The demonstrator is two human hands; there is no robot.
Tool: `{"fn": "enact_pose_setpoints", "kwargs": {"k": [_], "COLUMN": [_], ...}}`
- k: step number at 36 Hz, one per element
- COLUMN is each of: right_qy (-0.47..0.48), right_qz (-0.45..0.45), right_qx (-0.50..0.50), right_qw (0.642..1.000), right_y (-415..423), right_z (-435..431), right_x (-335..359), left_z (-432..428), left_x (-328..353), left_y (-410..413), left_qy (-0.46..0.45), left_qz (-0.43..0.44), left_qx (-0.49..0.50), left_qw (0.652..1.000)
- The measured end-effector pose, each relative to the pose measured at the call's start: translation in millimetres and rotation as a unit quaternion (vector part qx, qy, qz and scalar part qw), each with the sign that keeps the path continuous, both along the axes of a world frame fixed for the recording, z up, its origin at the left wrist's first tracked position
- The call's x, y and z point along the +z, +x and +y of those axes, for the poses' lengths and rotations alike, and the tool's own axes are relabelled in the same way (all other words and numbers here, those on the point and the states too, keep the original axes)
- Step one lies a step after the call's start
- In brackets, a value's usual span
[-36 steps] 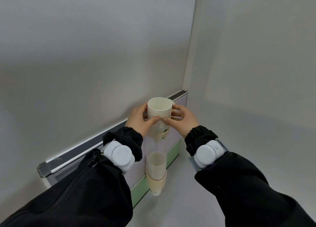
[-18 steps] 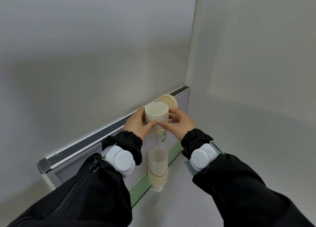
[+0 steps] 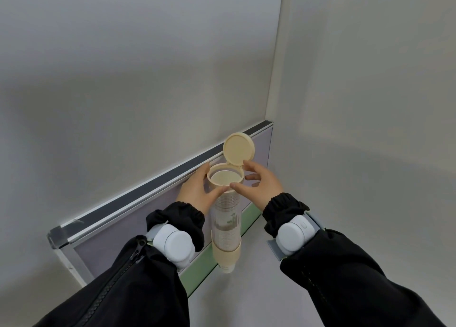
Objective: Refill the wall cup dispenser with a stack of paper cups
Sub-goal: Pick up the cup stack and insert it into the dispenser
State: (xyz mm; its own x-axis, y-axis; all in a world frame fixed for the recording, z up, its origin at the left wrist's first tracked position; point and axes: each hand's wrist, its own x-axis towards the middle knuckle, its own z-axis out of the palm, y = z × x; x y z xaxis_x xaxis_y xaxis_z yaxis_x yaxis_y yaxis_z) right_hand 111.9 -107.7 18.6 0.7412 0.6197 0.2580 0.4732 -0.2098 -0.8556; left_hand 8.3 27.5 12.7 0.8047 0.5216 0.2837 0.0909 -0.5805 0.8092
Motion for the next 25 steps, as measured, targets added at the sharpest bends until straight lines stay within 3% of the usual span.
{"fn": "enact_pose_setpoints", "kwargs": {"k": [6, 12, 19, 25], "right_qy": [0.047, 0.042, 0.038, 0.034], "right_qz": [-0.004, -0.016, -0.009, -0.008], "right_qx": [-0.017, -0.013, -0.011, -0.014], "right_qw": [0.999, 0.999, 0.999, 0.999], "right_y": [3.7, 7.9, 6.4, 4.4], "right_z": [-4.2, -4.0, -4.5, -7.7], "right_x": [1.8, 4.6, 4.5, 2.8], "left_z": [-1.7, -2.9, -3.5, -7.0], "left_x": [-10.6, -11.0, -10.0, -5.7], "left_y": [-3.1, -4.4, -0.6, 2.5], "left_qy": [-0.02, 0.007, 0.104, 0.129], "left_qz": [-0.019, -0.014, 0.068, 0.106], "left_qx": [0.039, 0.012, 0.016, 0.011], "left_qw": [0.999, 1.0, 0.992, 0.986]}}
